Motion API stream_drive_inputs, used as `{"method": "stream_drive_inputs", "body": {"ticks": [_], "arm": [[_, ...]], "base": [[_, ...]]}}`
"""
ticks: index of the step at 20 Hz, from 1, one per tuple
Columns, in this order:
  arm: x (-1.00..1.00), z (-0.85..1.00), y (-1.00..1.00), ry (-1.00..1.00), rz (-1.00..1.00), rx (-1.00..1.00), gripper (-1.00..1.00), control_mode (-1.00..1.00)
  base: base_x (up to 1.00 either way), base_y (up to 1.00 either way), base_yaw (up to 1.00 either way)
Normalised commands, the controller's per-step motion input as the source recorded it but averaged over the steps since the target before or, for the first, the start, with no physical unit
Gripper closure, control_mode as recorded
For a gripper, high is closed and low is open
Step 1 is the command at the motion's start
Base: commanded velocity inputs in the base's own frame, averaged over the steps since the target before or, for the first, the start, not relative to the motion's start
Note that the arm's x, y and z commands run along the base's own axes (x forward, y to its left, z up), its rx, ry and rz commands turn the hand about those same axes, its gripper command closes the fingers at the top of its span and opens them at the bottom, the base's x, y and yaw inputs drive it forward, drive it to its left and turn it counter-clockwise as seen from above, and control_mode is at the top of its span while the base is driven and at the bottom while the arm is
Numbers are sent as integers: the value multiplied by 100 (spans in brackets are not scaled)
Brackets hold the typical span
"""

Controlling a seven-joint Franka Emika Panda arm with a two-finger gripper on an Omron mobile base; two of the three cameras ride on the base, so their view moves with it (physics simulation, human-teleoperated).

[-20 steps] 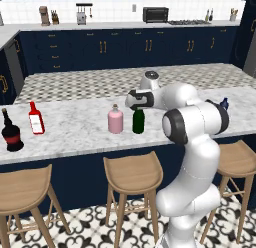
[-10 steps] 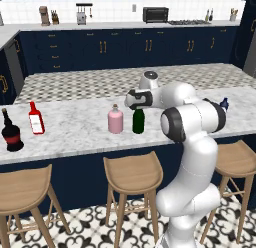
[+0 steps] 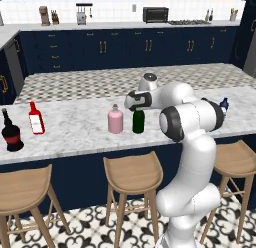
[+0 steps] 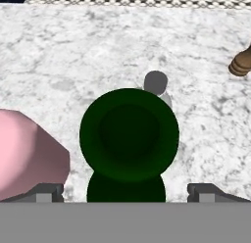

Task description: Move the plastic bottles in the middle to the plastics group, and the glass bottles in the middle to the glass group.

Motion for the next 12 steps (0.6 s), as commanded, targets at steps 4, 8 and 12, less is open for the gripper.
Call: {"method": "stream_drive_inputs", "body": {"ticks": [4, 8, 12], "arm": [[0, 0, 0, 0, 0, 0, -100, -100], [0, 0, 0, 0, 0, 0, -100, -100], [0, 0, 0, 0, 0, 0, 100, -100]], "base": [[0, 0, 0], [0, 0, 0], [0, 0, 0]]}}
